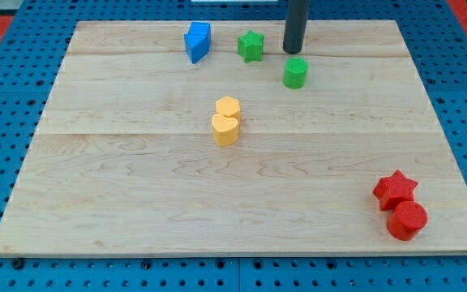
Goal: Place the green circle above the red star
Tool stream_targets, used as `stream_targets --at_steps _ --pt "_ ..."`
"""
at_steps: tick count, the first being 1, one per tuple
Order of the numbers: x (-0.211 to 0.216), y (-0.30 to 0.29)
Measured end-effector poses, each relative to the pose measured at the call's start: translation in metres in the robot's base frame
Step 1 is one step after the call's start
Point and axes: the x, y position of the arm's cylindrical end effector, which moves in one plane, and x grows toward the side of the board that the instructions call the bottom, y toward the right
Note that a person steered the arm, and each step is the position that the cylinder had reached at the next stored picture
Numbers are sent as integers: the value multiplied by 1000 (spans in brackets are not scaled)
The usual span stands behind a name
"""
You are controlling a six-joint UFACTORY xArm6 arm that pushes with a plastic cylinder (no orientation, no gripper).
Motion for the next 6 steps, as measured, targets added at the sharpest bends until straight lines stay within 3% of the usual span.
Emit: stream_targets --at_steps 1,2,4,6 --pt "65 -3" --pt "57 -24" --pt "117 21" --pt "95 -21"
